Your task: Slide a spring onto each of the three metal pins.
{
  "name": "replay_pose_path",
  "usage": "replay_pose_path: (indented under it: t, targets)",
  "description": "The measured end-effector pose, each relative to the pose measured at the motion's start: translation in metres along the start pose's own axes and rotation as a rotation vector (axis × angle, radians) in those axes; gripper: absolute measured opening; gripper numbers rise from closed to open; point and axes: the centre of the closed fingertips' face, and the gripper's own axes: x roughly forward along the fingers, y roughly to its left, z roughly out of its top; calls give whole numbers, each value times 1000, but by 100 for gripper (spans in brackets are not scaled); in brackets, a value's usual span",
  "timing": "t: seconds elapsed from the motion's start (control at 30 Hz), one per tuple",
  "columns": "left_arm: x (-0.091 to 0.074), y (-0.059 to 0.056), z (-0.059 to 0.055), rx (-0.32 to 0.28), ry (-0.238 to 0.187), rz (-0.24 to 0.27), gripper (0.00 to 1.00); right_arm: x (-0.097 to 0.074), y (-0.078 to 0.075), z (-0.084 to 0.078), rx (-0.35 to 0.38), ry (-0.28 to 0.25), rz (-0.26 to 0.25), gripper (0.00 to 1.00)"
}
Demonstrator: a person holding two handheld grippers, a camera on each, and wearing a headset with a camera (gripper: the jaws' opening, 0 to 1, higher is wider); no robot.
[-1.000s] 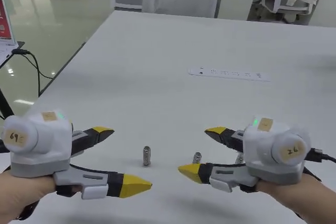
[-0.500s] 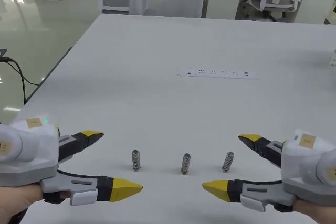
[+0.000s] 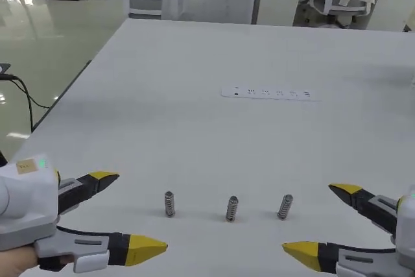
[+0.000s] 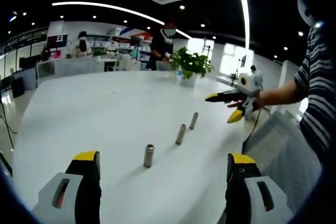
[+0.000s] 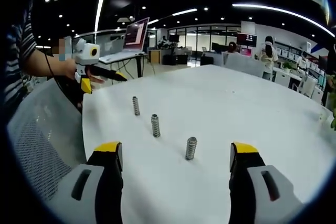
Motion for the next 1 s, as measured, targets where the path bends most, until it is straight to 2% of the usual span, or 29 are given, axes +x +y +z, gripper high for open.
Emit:
replay_pose_path:
  t: [0.2, 0.37, 0.73, 1.0]
  targets:
    - [-5, 1, 5, -5, -12, 11, 98, -3, -2, -2, 32, 1, -21, 82]
    - [-7, 0, 4, -5, -8, 17, 98, -5, -2, 2, 66, -28, -39, 81]
    - [-6, -3, 5, -8, -11, 17, 98, -10, -5, 6, 74, -40, -55, 80]
    - [-7, -6, 0, -13, -5, 17, 98, -13, -4, 2, 70, -27, -61, 79]
